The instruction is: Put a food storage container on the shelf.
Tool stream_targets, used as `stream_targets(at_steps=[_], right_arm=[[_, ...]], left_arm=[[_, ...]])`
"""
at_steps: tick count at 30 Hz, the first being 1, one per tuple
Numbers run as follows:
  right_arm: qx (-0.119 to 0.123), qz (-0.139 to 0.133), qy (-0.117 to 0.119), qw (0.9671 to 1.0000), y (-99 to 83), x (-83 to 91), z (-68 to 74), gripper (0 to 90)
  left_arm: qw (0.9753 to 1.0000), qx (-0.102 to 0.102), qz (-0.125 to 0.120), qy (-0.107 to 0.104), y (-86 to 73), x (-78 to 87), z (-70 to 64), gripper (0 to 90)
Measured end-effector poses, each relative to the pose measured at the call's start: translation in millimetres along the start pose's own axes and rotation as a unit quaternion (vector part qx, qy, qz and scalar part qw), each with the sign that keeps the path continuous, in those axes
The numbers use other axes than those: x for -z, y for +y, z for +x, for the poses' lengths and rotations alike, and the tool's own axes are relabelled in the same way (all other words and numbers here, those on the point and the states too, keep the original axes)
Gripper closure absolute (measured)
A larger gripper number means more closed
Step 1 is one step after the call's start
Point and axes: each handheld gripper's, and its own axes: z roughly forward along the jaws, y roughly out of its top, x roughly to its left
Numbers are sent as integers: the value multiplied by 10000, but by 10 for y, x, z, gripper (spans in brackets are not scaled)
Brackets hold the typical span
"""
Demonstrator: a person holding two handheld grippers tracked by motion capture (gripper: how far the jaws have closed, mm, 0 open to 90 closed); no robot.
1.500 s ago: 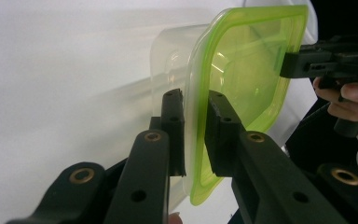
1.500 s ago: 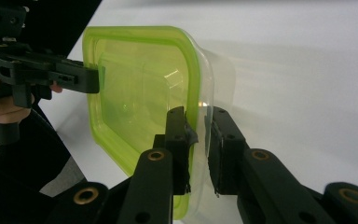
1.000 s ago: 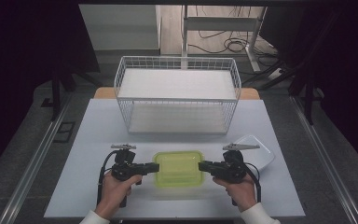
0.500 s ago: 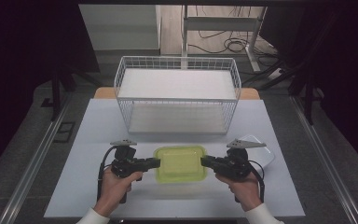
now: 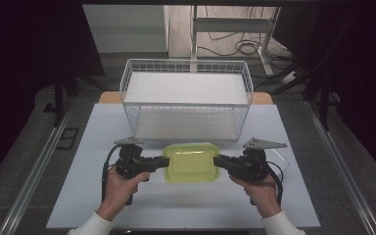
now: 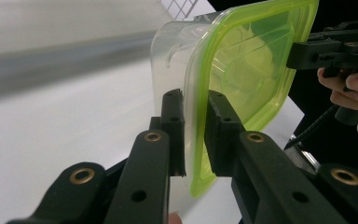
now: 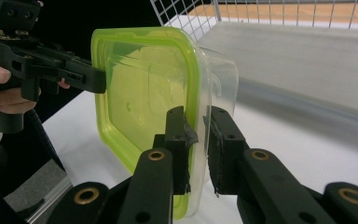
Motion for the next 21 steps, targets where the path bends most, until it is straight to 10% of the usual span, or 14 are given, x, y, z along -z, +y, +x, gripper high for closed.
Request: stream_targets(at_steps=[21], right_arm=[[343,-306,-124,9989,774,142,20,785]], left_arm=[[9989,-336,-336,39,774,226,-96,794]])
